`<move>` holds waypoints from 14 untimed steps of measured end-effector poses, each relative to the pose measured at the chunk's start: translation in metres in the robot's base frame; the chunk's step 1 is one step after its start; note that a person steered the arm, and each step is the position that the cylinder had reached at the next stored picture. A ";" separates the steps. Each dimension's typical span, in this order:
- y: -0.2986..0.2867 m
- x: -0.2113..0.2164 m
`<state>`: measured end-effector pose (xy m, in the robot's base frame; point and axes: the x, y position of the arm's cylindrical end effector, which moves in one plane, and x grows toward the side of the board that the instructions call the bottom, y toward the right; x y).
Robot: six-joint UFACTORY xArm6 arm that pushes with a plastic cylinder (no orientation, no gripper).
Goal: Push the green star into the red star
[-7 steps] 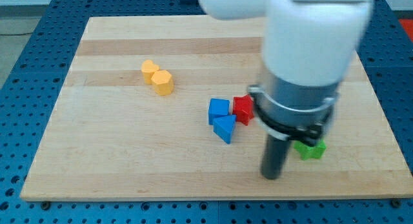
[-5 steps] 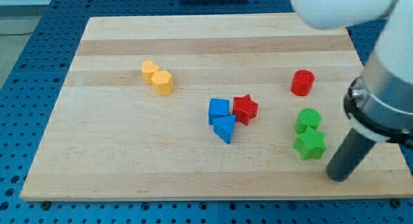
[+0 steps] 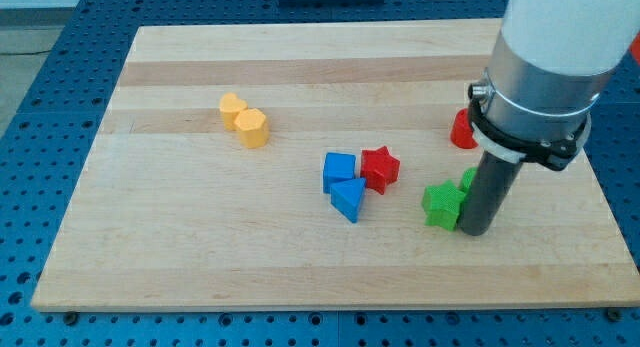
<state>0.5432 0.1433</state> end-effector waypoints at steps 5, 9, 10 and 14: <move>0.041 0.000; 0.011 -0.007; -0.009 -0.007; -0.051 -0.005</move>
